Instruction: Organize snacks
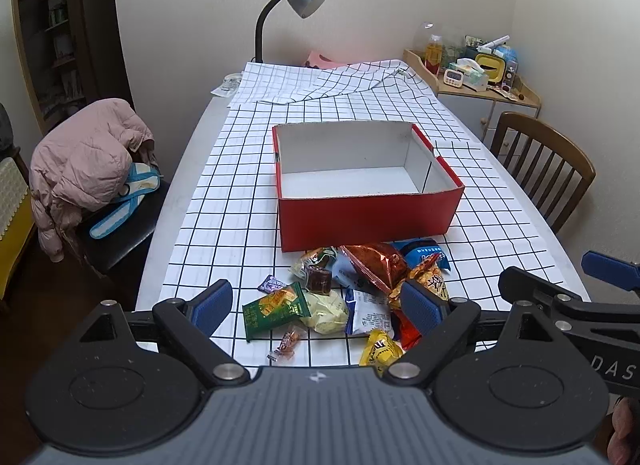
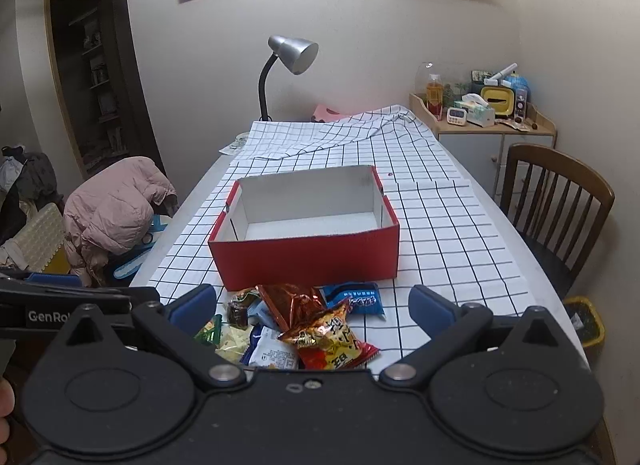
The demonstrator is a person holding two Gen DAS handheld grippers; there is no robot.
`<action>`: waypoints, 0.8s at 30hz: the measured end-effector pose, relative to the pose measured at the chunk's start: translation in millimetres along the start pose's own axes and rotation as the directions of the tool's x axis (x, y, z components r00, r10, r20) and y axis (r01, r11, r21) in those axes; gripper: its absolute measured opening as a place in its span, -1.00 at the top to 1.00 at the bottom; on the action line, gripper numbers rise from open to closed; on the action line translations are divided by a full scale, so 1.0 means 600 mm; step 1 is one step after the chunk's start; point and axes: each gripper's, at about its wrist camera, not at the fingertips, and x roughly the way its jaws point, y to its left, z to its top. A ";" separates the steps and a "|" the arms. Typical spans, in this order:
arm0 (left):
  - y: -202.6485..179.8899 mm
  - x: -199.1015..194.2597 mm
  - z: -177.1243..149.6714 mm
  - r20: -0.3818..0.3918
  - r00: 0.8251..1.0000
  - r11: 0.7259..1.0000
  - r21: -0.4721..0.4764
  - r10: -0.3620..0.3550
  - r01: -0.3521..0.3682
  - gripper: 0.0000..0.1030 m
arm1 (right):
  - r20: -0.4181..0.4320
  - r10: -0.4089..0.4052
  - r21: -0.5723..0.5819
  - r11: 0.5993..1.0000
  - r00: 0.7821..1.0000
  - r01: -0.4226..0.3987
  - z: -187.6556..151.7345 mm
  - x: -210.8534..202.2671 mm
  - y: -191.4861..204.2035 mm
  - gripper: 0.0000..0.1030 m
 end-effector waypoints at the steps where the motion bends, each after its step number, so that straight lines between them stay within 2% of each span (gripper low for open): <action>1: 0.000 0.000 0.000 0.001 1.000 1.000 -0.001 -0.001 0.001 -0.78 | 0.000 0.000 0.006 1.000 1.000 0.000 0.000 -0.001 -0.001 -0.99; 6: 0.005 -0.004 -0.004 -0.003 1.000 1.000 -0.009 -0.007 0.007 -0.78 | 0.009 -0.020 0.035 0.999 1.000 0.020 -0.006 -0.010 -0.004 -0.99; 24: 0.007 -0.015 -0.003 0.015 0.999 1.000 0.002 -0.030 0.029 -0.78 | 0.020 -0.013 0.044 0.999 1.000 0.012 -0.015 -0.018 0.005 -0.99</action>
